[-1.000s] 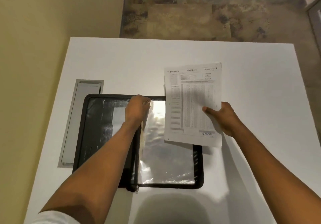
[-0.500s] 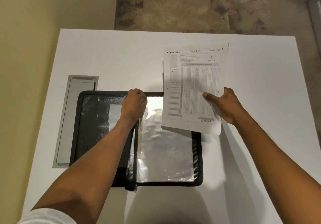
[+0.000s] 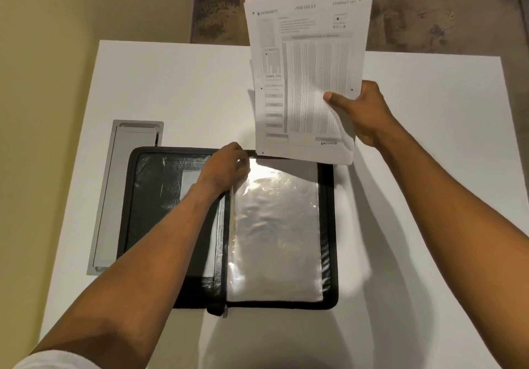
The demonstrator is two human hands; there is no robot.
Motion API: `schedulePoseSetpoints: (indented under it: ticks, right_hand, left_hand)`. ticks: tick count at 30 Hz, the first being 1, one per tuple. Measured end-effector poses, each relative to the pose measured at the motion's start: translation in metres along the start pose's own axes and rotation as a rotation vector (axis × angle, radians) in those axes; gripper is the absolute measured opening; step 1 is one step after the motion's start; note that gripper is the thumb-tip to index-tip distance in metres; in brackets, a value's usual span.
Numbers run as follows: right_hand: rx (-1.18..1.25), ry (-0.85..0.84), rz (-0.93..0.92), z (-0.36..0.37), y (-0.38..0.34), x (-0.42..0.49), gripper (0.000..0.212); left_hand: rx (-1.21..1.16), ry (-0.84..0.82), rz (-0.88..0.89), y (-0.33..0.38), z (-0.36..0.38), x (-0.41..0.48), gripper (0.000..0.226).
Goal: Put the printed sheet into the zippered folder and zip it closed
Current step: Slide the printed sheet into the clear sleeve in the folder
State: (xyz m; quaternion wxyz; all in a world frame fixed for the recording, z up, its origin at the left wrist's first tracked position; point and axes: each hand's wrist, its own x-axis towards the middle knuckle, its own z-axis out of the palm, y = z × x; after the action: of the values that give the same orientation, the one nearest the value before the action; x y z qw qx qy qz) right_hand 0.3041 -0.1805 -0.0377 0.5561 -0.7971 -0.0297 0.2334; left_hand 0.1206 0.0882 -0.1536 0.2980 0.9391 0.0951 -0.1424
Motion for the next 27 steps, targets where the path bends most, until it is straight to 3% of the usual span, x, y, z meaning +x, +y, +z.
schedulePoseSetpoints:
  ticks: [13,20,27]
  right_hand:
    - [-0.157,-0.203,-0.081,0.023,-0.021,0.05,0.043]
    - [-0.246,-0.233,-0.084,0.035,-0.024,0.063,0.041]
    - [-0.241,-0.277,-0.063,0.041,-0.023,0.073,0.043]
  left_hand:
    - [-0.026,0.082,0.066,-0.01,0.001,0.002,0.018]
    - [-0.029,0.162,0.028,-0.011,0.006,-0.004,0.015]
    - [-0.012,0.201,0.097,-0.016,0.012,-0.008,0.015]
